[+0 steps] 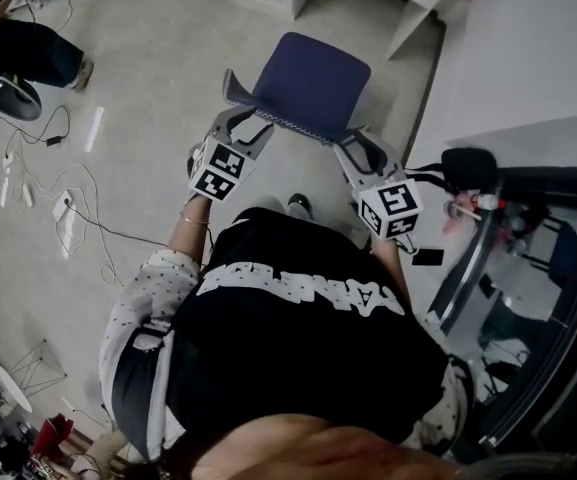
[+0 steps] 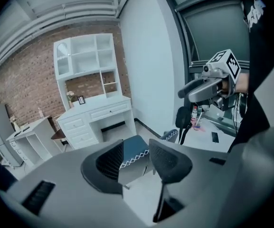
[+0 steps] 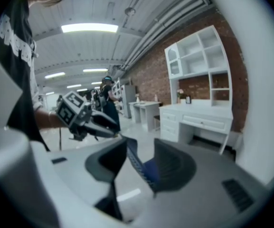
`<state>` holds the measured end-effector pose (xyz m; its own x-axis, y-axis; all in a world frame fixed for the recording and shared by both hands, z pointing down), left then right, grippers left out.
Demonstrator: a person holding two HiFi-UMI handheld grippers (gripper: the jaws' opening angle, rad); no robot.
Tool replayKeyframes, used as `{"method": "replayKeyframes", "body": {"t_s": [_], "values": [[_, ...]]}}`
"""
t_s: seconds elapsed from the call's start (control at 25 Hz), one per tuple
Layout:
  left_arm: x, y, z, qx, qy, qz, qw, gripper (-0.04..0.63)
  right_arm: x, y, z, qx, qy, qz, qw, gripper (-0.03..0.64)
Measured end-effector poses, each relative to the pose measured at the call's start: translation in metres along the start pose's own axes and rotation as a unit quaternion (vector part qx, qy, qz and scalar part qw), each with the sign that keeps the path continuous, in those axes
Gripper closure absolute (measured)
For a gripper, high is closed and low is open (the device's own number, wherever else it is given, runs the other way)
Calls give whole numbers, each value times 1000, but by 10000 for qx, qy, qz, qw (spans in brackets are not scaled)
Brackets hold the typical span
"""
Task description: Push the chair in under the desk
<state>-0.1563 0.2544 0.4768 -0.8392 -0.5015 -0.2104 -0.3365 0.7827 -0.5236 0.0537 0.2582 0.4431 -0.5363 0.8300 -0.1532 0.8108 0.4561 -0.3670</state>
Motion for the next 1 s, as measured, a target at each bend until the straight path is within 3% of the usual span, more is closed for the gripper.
{"method": "replayKeyframes", "body": {"t_s": [0.2, 0.4, 0.68, 1.0], "values": [[11, -18, -10, 279, -193, -50, 9994, 383, -6, -18, -11, 335, 6, 129, 9994, 426], [23, -36, -24, 727, -656, -295, 9948, 364, -7, -44, -27, 889, 102, 232, 9957, 414], [27, -47, -48, 1261, -1484, -792, 9777, 356, -3, -76, -46, 1490, 200, 252, 9883, 407], [28, -69, -60, 1382, -2034, -1059, 9635, 353, -7, -94, -71, 2267, 519, 35, 9726, 405]]}}
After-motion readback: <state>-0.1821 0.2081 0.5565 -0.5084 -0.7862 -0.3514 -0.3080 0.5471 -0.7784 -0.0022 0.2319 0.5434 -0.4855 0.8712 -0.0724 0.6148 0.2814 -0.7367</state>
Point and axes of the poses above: the fingertips, and each gripper's own axes: y backward along the fingers, x to its left, z out of its top, the point moved 5 cm from there along y, backward along the fingers, and after that the axes turned 7 degrees about z, right-handed, at the moved point
